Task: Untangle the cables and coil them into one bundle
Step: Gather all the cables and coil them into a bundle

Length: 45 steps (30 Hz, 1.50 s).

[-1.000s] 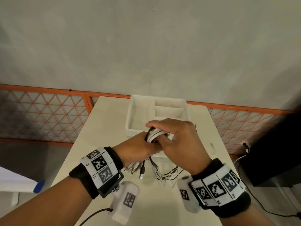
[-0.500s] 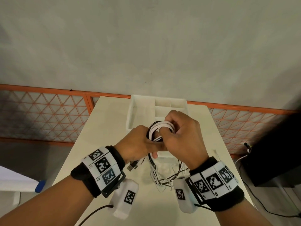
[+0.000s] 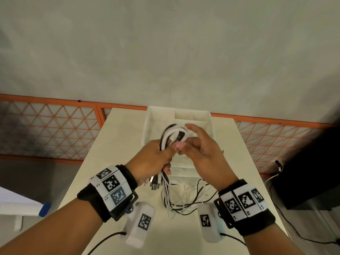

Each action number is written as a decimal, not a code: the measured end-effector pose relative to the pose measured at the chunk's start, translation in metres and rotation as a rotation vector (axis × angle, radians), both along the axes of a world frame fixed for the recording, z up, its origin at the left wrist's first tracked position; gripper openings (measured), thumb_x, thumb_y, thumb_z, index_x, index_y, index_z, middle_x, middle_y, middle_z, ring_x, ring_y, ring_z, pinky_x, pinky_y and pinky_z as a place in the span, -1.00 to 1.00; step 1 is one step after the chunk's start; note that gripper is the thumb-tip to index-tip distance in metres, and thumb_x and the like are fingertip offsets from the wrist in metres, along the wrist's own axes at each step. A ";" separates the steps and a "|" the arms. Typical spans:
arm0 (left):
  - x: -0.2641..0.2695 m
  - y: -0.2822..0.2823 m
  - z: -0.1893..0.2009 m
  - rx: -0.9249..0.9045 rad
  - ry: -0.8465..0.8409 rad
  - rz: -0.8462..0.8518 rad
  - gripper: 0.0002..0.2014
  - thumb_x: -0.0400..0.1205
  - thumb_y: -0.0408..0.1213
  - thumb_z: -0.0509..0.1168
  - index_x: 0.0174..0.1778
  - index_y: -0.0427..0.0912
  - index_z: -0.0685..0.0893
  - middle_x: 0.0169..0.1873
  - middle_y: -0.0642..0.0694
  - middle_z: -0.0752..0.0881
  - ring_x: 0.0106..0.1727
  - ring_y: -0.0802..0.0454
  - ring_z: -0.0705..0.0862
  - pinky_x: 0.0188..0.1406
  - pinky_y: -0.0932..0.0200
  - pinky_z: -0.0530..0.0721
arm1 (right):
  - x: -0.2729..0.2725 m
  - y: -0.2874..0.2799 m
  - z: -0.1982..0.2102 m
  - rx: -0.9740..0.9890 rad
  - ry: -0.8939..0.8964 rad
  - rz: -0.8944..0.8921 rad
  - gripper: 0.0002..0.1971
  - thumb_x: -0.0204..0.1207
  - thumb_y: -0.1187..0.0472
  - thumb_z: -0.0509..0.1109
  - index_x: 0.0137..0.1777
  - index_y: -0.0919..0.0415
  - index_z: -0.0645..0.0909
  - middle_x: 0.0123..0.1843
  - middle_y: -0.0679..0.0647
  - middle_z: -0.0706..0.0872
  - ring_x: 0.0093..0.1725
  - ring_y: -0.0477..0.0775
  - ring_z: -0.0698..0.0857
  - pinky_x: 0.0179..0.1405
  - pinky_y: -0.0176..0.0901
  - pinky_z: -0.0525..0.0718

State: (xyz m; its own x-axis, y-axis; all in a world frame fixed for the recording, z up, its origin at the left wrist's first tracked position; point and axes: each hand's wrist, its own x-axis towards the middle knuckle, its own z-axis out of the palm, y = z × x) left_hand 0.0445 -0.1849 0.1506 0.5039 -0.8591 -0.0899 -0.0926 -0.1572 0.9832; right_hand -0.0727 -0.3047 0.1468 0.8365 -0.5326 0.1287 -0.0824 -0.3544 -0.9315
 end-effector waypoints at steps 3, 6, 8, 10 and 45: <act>0.009 0.001 0.004 -0.084 0.060 0.037 -0.57 0.61 0.12 0.28 -0.43 -0.14 0.55 -0.58 -0.05 0.59 -0.42 -0.12 0.71 -0.13 -0.10 0.76 | -0.006 0.005 -0.021 0.060 0.208 0.224 -0.32 0.41 0.00 0.55 0.54 -0.01 0.45 0.25 -0.03 0.79 0.19 -0.10 0.78 0.33 -0.02 0.68; 0.010 0.000 0.012 -0.151 0.128 0.005 -0.53 0.59 0.10 0.28 -0.34 -0.29 0.49 -0.63 -0.02 0.48 -0.53 -0.05 0.62 -0.11 -0.16 0.78 | -0.004 0.018 -0.033 -0.079 0.401 0.320 -0.73 0.39 0.16 0.55 0.11 0.07 0.75 -0.03 -0.03 0.86 -0.07 -0.05 0.82 0.10 0.01 0.78; 0.010 0.002 0.016 -0.171 0.180 -0.052 -0.58 0.62 0.06 0.27 -0.28 -0.27 0.49 -0.64 -0.02 0.33 -0.62 0.04 0.44 -0.26 -0.05 0.73 | -0.001 0.017 -0.035 -0.027 0.500 0.267 -0.87 0.42 0.19 0.50 -0.11 0.24 0.80 -0.36 0.06 0.78 -0.42 -0.01 0.70 -0.31 -0.11 0.71; 0.013 0.009 0.018 -0.112 0.247 -0.123 -0.61 0.64 0.04 0.28 -0.27 -0.25 0.51 -0.62 -0.04 0.26 -0.63 0.05 0.33 -0.34 0.04 0.66 | 0.001 0.009 -0.037 -0.033 0.592 0.195 -0.76 0.38 0.14 0.56 -0.31 0.35 0.73 -0.54 0.08 0.61 -0.55 -0.01 0.55 -0.46 -0.23 0.54; -0.008 -0.001 -0.003 0.180 0.133 0.019 -0.45 0.36 0.37 0.36 -0.42 -0.13 0.71 -0.51 -0.04 0.70 -0.51 0.12 0.58 -0.45 0.33 0.56 | 0.004 0.042 -0.038 -0.310 -0.233 -0.067 -0.78 0.60 0.47 0.32 -0.12 0.22 0.75 -0.27 0.06 0.69 -0.33 -0.11 0.64 -0.34 -0.32 0.58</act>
